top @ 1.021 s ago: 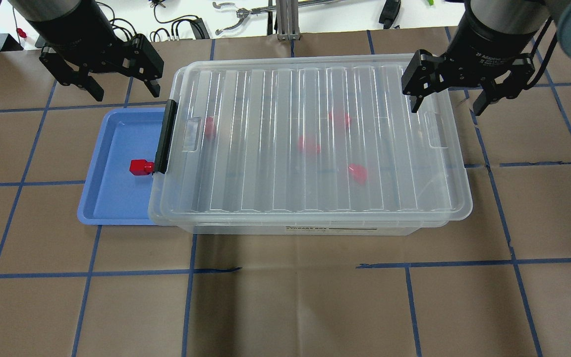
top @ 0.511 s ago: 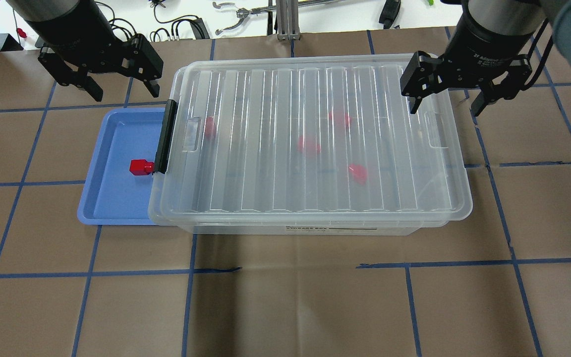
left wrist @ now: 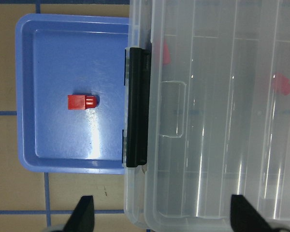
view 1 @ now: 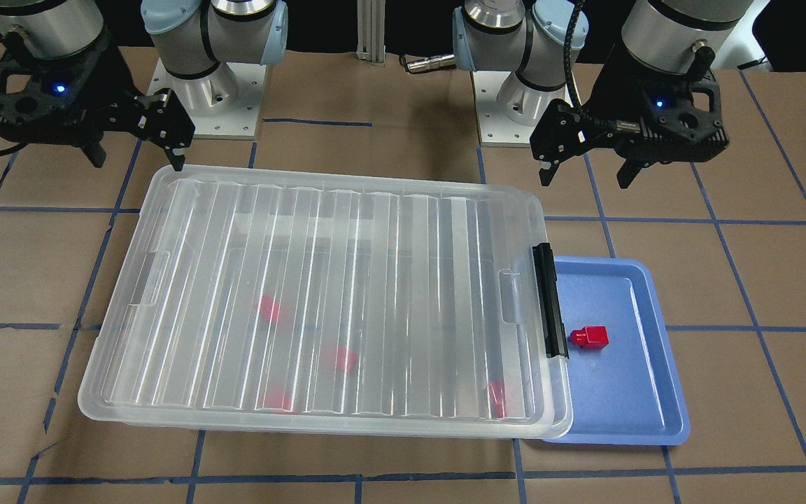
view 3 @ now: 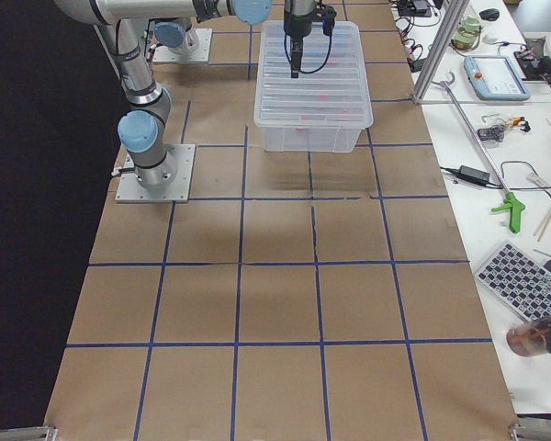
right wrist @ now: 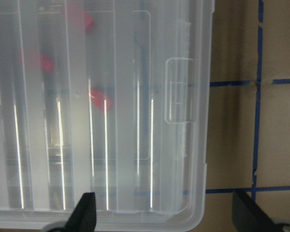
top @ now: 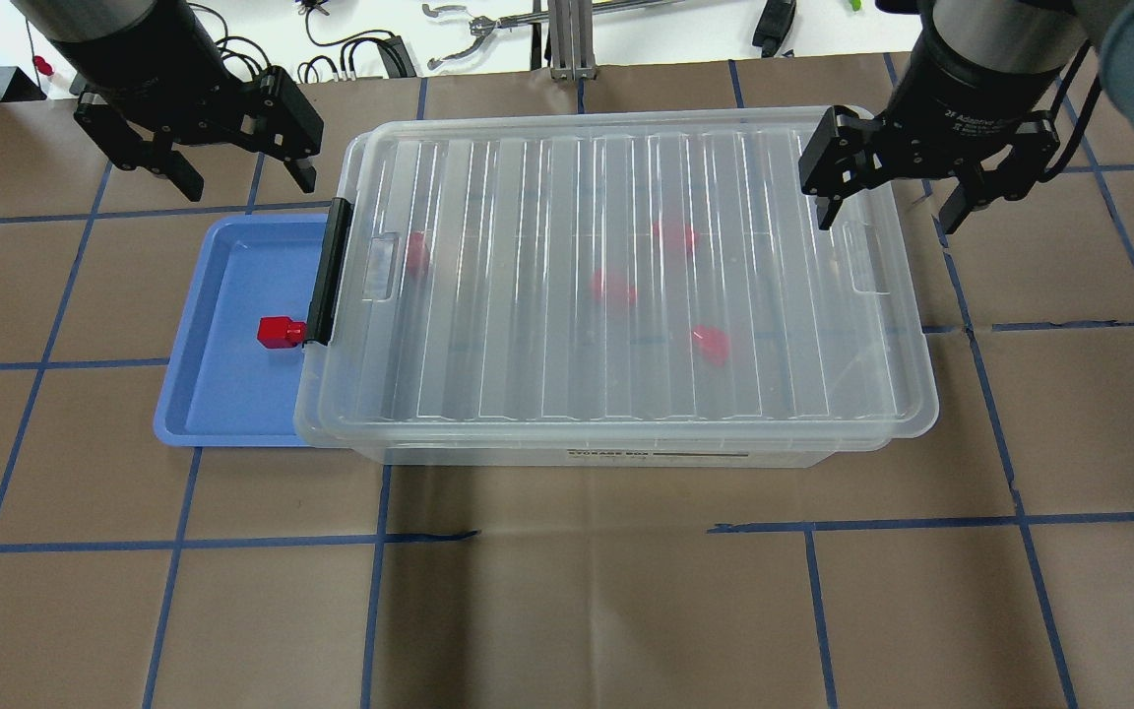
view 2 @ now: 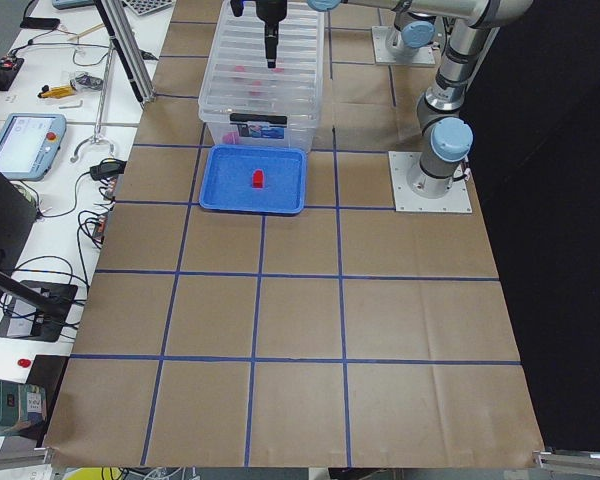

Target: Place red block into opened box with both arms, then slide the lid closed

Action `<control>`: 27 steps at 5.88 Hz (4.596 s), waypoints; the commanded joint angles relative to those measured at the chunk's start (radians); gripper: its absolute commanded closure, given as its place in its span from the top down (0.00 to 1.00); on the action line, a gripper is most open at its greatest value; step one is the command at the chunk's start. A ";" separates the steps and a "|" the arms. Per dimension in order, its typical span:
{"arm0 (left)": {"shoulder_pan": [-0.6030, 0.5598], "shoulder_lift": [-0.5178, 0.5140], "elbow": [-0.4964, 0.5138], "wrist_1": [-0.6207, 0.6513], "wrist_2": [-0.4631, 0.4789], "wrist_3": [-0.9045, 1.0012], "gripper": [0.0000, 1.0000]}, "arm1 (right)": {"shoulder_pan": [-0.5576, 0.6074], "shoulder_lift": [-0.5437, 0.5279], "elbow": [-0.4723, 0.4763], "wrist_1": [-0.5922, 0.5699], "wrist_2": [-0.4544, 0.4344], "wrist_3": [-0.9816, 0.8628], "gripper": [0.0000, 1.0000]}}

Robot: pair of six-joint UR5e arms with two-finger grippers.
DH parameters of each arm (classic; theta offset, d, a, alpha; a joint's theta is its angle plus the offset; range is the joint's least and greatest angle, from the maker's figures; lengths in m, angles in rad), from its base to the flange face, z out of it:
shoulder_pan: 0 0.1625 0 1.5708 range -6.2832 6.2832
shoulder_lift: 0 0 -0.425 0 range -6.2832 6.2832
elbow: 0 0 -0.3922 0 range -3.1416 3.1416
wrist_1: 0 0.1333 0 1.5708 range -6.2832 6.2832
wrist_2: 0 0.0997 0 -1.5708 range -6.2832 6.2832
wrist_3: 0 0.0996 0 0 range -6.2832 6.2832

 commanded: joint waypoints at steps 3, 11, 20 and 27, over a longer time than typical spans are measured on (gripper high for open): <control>0.004 0.008 -0.008 0.001 -0.004 0.006 0.98 | -0.180 0.109 0.075 -0.137 0.003 -0.187 1.00; 0.008 0.012 -0.009 0.002 -0.002 0.010 0.98 | -0.156 0.124 0.274 -0.302 0.018 -0.090 1.00; 0.005 0.012 -0.011 -0.002 -0.002 0.016 0.98 | -0.243 0.148 0.274 -0.417 -0.105 -0.309 1.00; 0.134 -0.009 -0.095 -0.042 0.004 0.802 0.98 | -0.419 0.148 0.274 -0.417 -0.126 -0.402 1.00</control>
